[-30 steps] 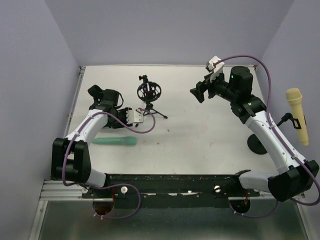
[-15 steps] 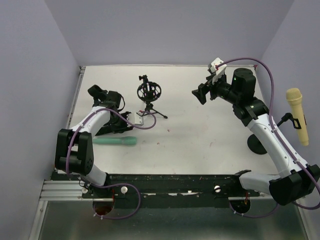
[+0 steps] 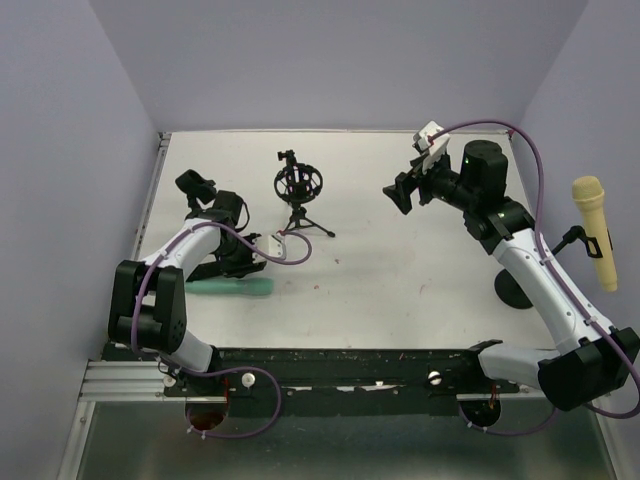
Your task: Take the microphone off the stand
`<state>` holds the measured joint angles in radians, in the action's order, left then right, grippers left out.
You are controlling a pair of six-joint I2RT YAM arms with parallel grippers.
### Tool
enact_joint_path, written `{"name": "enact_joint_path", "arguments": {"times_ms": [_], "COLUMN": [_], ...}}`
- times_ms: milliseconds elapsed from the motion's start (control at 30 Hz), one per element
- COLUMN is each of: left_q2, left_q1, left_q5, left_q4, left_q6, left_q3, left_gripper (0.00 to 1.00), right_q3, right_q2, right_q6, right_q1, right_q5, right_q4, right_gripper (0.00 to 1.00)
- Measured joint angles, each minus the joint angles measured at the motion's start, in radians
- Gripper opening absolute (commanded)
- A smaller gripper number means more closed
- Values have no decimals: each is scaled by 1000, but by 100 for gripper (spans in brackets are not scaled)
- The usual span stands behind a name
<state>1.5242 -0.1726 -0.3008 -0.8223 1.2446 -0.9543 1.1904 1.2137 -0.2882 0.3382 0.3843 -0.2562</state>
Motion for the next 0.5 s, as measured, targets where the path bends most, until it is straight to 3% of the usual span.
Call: {"name": "enact_joint_path", "arguments": {"times_ms": [200, 500], "left_q2": [-16, -34], "left_q1": [0, 0], "left_q5": [3, 2], "left_q4": [-10, -76], "left_q6": [1, 15], "left_q3": [20, 12], "left_gripper": [63, 64], "right_q3": [-8, -12], "right_q2": [0, 0], "right_q6": [-1, -1], "right_q1": [0, 0], "right_q5": [12, 15], "right_q4": [0, 0], "right_gripper": [97, 97]}}
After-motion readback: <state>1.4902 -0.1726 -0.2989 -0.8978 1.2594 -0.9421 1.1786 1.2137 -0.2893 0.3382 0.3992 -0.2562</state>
